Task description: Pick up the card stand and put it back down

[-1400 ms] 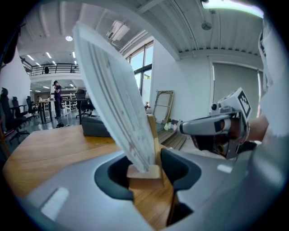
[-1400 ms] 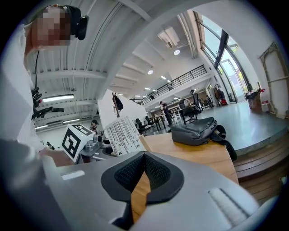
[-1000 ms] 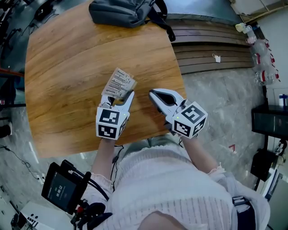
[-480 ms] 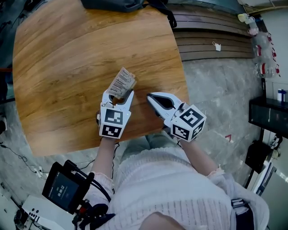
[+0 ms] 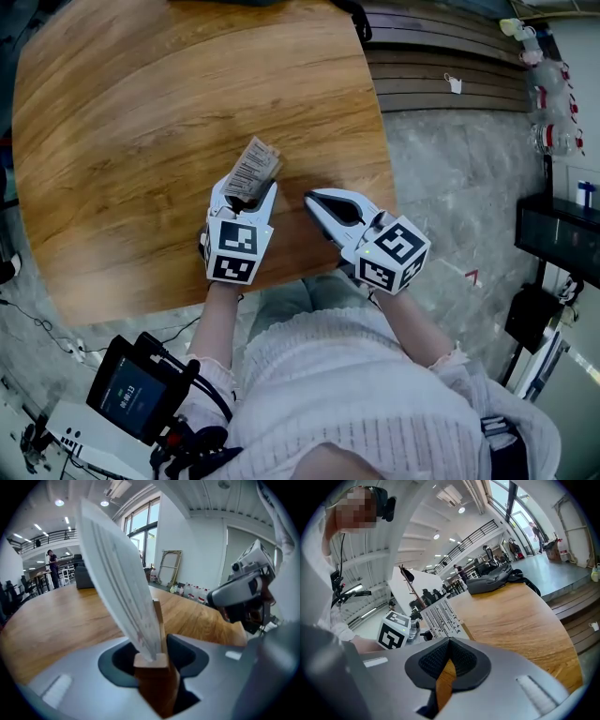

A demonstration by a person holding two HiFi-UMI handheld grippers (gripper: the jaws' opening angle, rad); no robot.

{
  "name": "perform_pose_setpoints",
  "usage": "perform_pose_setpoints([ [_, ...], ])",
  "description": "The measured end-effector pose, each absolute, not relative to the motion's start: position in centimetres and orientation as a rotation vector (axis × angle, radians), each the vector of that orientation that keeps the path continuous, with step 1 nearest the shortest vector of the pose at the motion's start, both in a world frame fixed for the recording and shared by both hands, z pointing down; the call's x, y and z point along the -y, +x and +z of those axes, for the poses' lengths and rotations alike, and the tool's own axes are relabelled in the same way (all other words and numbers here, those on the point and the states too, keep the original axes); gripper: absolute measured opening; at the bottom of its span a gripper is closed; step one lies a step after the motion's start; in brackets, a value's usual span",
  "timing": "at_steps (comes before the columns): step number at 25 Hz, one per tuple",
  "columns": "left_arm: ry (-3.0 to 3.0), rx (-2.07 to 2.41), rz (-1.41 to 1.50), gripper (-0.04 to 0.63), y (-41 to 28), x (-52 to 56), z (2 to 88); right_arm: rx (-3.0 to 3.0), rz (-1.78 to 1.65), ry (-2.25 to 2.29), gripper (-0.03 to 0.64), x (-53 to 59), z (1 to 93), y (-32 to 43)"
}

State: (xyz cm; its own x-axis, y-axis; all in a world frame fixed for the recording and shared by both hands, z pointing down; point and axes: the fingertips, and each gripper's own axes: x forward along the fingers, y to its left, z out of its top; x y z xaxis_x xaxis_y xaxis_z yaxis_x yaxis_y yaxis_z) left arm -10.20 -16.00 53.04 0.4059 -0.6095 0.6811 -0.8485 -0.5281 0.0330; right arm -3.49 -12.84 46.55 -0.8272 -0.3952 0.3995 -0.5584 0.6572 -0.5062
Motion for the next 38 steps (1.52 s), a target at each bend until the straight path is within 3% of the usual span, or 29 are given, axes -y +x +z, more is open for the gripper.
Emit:
perform_pose_setpoints([
  [12,2.305,1.355,0.956,0.195,-10.5,16.3,54.1,2.635,0.888,0.746,-0.003,13.0,46.5,-4.0],
  [17,2.261,1.395,0.91,0.256,-10.6,17.3,54.6,2.641,0.865,0.728,-0.003,13.7,46.3,-3.9],
  [25,2.151,1.493,0.73,0.255,-11.5,13.6,50.0,2.696,0.788,0.701,-0.004,12.9,43.2,-3.2],
  [31,2.145,1.56,0.49,0.207,-12.7,11.6,44.0,2.747,0.731,0.654,-0.003,11.9,40.1,-3.9],
  [38,2.181,1.556,0.399,0.086,-11.8,11.0,40.7,2.79,0.649,0.592,-0.003,11.5,37.9,-5.2],
])
